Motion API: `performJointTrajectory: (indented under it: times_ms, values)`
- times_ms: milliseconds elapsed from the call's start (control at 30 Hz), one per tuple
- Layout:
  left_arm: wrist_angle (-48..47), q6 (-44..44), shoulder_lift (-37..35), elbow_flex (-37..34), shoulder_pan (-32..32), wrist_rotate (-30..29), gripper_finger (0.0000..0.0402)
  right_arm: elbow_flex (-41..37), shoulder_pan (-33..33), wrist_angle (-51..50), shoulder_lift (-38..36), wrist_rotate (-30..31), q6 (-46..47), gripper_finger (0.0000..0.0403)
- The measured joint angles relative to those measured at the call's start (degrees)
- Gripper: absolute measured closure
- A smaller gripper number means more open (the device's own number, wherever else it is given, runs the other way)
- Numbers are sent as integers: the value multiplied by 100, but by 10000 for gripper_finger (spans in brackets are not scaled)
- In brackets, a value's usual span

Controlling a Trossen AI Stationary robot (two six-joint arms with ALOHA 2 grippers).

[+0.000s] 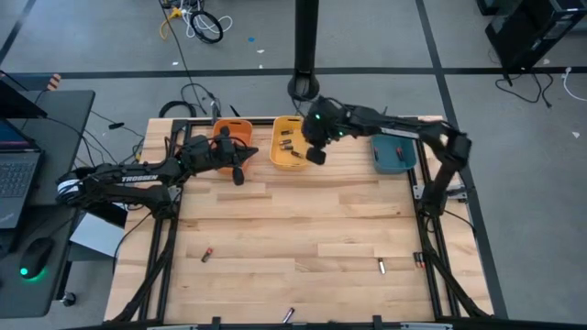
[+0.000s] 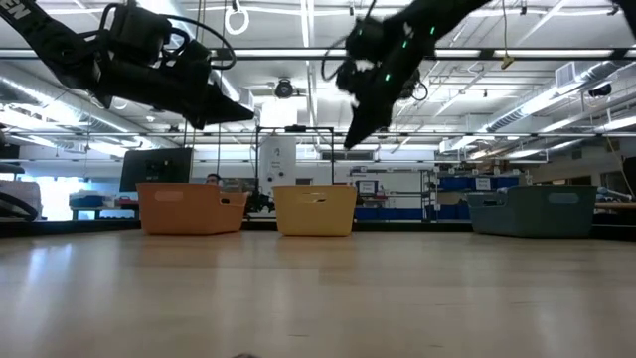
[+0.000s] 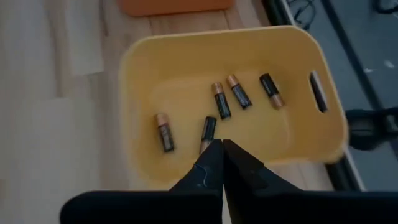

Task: Sort batteries
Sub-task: Adjust the yellow bin

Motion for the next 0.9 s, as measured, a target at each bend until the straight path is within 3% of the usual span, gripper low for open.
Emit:
performJointTrajectory:
  times_ms: [300, 667, 900]
  values:
    - [-366, 27, 73, -2, 0, -1, 393, -414, 1809, -1537, -1215, 1100, 2123, 392]
    - [-446, 25, 75, -2, -4, -1, 393, -1121, 3774, -2710, -1620, 1079, 5815, 389]
    - [-325, 20, 73, -2, -5, -1, 393, -1740, 4374, -3374, -1624, 908, 7010, 355]
